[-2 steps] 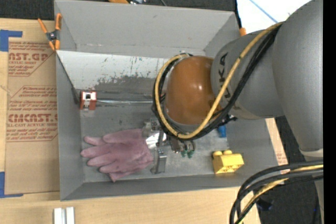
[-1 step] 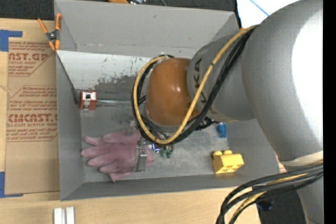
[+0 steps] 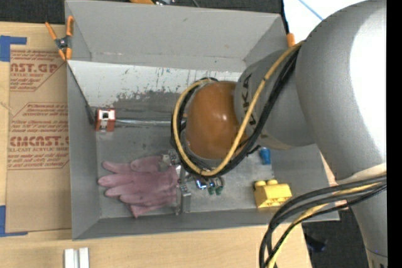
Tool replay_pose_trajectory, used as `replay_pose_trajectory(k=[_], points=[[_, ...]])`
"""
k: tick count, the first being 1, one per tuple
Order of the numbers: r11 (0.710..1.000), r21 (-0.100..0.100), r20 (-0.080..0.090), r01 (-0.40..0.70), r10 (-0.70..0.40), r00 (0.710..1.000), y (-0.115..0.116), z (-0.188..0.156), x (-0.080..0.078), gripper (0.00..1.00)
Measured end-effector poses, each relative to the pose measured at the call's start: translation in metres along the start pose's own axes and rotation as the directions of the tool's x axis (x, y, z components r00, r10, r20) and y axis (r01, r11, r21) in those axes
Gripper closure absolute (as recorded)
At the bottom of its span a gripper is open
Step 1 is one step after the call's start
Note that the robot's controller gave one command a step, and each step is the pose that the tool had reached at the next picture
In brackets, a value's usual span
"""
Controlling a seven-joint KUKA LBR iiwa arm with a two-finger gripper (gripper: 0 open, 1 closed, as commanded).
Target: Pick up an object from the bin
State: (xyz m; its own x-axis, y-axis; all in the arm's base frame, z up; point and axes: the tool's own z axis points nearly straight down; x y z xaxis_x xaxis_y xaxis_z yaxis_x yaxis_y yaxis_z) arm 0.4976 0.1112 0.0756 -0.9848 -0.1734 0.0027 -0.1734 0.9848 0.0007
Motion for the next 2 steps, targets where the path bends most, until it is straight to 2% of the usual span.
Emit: replay_pose_trajectory(k=[1,2], points=[[0.999,-0.009,0.02,-0.04,0.04,0.999,0.0853,0.0048,-0.0028,1.0],[0.999,-0.009,0.02,-0.04,0.04,0.999,0.0853,0.0048,-0.0028,1.0]])
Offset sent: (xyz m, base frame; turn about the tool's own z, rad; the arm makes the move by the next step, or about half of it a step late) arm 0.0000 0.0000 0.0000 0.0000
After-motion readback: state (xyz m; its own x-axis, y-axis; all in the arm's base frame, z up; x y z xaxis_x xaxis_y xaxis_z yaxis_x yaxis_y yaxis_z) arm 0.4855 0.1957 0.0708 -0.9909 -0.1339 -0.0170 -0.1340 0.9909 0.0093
